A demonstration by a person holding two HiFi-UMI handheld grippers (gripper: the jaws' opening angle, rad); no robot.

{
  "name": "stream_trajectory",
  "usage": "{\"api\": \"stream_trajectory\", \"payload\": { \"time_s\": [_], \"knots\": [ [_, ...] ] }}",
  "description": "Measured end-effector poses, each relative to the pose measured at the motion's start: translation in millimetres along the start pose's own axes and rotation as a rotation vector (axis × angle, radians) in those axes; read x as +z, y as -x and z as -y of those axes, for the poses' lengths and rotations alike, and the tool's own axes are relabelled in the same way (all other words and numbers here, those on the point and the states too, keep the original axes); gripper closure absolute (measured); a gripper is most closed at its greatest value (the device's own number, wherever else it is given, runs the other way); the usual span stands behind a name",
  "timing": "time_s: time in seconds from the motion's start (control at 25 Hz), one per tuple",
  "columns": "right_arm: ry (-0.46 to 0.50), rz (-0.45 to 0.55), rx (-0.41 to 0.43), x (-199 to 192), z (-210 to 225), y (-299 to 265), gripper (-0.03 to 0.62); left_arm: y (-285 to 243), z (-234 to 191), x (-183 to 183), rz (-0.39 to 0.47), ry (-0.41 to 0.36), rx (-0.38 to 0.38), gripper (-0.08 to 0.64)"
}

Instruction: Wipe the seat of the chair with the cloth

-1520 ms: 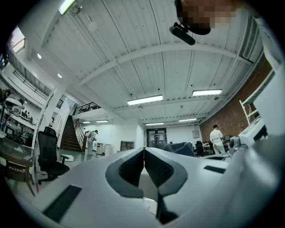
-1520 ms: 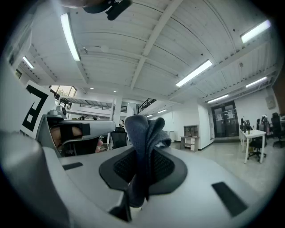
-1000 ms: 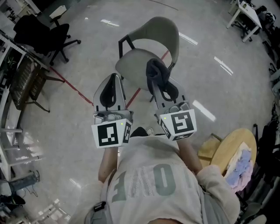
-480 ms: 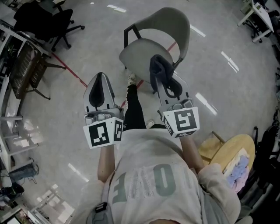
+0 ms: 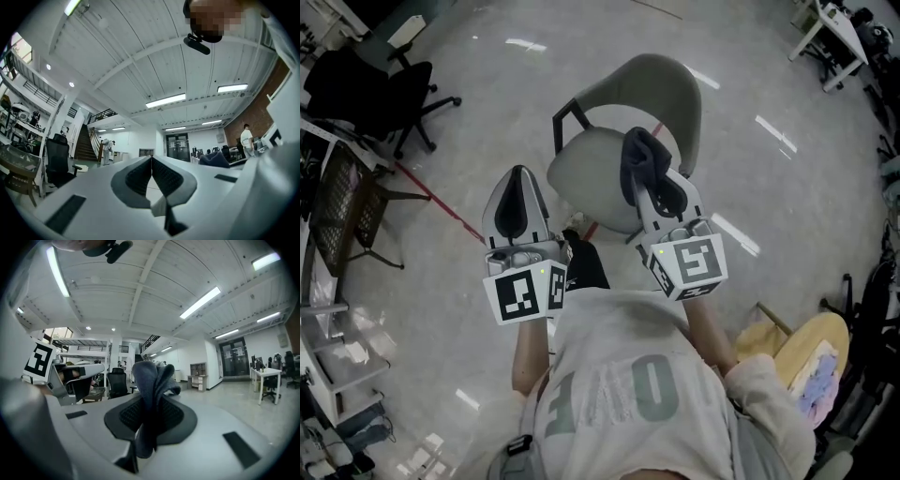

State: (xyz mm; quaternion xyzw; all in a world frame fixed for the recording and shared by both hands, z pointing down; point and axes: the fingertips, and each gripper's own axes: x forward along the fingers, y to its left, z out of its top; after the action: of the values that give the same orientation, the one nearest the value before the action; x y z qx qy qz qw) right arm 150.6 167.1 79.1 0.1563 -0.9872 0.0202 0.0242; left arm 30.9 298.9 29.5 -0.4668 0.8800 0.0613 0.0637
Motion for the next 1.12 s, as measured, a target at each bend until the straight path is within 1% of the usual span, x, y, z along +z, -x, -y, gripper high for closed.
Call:
{"api": "stream_trajectory", "payload": {
  "time_s": [0.08, 0.2, 0.36, 0.48, 0.6, 0.76, 0.88, 1.0, 1.12],
  "knots": [
    [0.011, -0.009, -0.019, 4.7, 10.5, -33.1, 0.535, -40.2, -13.4, -3.0, 0.002, 0.005, -0.026, 0.545],
    [0.002, -0.034, -0.077, 9.9, 29.3, -85.8, 0.535, -101.4, -36.2, -8.9, -0.017, 0.014, -0.075, 0.545],
    [-0.029, -0.026, -0.141, 27.3, 50.0, -163.6, 0.535, -183.9, -67.1, -9.7, -0.020, -0.012, -0.153, 0.545],
    [-0.023, -0.034, -0.182, 33.1, 61.8, -214.8, 0.535, -237.2, -86.8, -8.9, 0.009, -0.024, -0.212, 0.545],
    [-0.048, -0.059, -0.237, 28.1, 75.7, -252.5, 0.535, -279.8, -96.5, -9.1, 0.053, -0.034, -0.288, 0.545],
    [-0.085, -0.056, -0.317, 24.7, 94.1, -269.0, 0.535, -321.8, -93.4, -24.5, 0.059, -0.037, -0.390, 0.545],
    [-0.094, -0.073, -0.376, 22.5, 111.5, -264.7, 0.535, -342.4, -81.2, -35.6, 0.037, -0.003, -0.430, 0.545],
    [-0.111, -0.067, -0.424, 22.1, 119.9, -247.6, 0.535, -341.8, -62.2, -43.7, 0.008, 0.026, -0.465, 0.545],
    [-0.125, -0.043, -0.443, 21.5, 120.4, -230.6, 0.535, -336.8, -42.7, -50.0, -0.007, 0.033, -0.482, 0.545]
  ]
}}
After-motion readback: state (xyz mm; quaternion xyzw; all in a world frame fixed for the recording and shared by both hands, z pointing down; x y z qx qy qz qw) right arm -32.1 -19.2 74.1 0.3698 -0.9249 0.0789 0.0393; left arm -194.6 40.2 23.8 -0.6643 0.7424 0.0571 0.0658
